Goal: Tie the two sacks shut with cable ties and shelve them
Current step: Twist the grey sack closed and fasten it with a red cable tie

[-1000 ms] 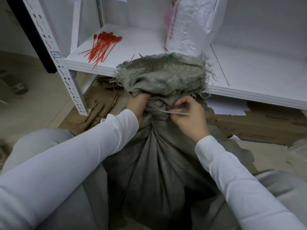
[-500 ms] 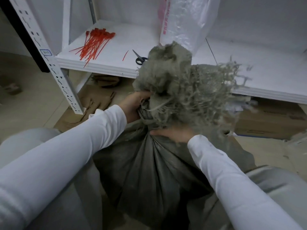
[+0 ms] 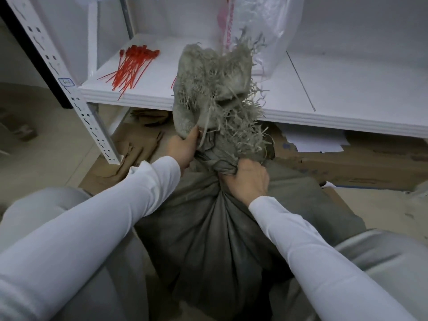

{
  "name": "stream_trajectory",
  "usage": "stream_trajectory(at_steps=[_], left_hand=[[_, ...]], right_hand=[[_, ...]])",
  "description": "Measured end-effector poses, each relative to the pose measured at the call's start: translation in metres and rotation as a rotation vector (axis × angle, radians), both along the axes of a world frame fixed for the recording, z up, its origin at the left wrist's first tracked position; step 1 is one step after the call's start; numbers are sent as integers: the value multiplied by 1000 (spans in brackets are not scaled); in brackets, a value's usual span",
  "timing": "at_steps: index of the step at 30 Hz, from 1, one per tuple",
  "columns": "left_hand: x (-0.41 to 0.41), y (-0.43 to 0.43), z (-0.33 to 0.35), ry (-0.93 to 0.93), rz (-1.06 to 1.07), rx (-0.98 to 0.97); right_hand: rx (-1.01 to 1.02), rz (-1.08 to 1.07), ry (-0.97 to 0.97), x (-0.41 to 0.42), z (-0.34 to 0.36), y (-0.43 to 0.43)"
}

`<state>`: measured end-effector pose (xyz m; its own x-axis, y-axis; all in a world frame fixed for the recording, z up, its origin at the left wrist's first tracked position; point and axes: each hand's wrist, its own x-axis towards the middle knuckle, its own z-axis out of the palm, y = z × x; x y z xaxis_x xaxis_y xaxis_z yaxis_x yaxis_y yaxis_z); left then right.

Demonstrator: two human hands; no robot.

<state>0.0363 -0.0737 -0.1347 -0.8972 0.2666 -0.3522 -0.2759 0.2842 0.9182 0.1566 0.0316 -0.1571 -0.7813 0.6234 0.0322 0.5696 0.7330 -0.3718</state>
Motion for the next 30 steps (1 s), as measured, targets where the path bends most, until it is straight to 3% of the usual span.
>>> stream_trajectory(at_steps=[3, 5, 8, 11, 13, 21, 26, 30], left_hand=[[6, -1, 0, 50, 41, 69], [16, -1, 7, -12, 66, 212], [34, 3, 13, -37, -29, 346], [50, -2, 9, 232, -315, 197], [58, -2, 7, 283, -416, 132], [47, 9, 2, 272, -75, 65], [37, 6, 10, 297, -139, -15], [40, 6, 19, 256, -176, 77]], right_hand=[[-12, -59, 2, 0, -2, 2], [-22, -95, 18, -2, 0, 1], [49, -104, 10, -3, 0, -2], [130, -64, -33, -4, -1, -5], [148, -10, -31, -4, 0, -9], [114, 240, 49, 10, -3, -20], [25, 327, 249, 13, 3, -6], [-242, 389, 500, 9, 21, 15]])
